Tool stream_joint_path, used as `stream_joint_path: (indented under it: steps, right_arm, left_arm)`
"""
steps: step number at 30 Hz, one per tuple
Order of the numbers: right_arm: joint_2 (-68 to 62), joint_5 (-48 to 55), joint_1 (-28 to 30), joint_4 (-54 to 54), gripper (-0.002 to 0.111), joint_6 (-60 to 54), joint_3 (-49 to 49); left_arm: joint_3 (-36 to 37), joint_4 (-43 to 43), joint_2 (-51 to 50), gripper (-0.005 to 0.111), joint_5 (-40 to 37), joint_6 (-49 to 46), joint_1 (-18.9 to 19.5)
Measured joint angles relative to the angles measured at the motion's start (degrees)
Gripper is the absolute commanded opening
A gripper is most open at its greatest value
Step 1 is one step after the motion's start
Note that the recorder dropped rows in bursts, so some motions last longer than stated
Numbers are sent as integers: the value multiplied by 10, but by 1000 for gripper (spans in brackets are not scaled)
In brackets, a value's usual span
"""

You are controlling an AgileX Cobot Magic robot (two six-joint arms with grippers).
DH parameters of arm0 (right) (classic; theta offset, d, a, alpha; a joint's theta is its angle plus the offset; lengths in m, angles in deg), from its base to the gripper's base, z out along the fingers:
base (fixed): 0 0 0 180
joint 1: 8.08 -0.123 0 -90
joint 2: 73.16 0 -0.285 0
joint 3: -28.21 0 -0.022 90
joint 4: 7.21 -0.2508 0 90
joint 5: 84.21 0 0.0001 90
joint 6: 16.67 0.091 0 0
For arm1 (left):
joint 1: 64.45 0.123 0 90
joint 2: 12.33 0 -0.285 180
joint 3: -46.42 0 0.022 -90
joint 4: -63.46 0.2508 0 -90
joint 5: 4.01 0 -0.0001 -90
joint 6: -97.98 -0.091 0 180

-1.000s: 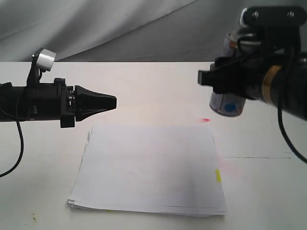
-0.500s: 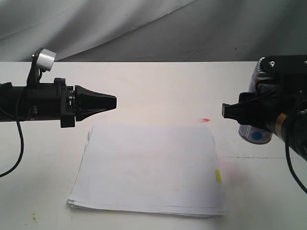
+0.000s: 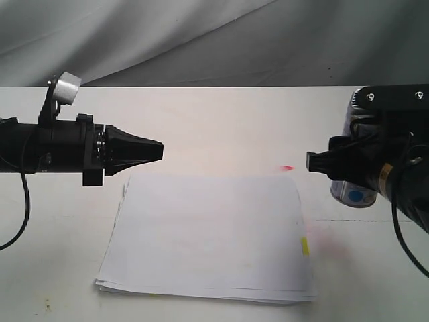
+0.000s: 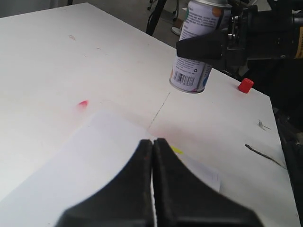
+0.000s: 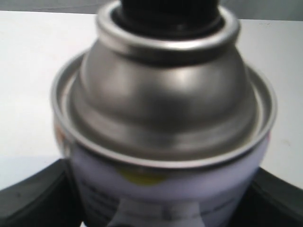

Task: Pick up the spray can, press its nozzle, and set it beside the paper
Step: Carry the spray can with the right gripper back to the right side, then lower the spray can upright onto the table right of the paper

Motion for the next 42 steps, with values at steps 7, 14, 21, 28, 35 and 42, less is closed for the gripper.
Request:
stream_joint_path:
  steps: [7, 14, 21, 28, 35, 42]
  right_arm:
    - [66, -8, 0, 0, 0, 1, 0]
    - [132, -44, 41, -30, 0, -104, 13]
    - [124, -276, 167, -210, 0, -370, 72]
    - [54, -457, 235, -567, 0, -756, 36]
    - [-13, -567, 235, -780, 0, -994, -38]
    - [-60, -652, 235, -845, 0, -1112, -88]
  left_arm:
    - [0, 0, 0, 0, 0, 0, 0]
    - [0, 0, 0, 0, 0, 0, 0]
    - [0, 0, 0, 0, 0, 0, 0]
    - [0, 2, 0, 0, 0, 0, 0]
    - [0, 2, 0, 0, 0, 0, 0]
    - [0, 4, 0, 0, 0, 0, 0]
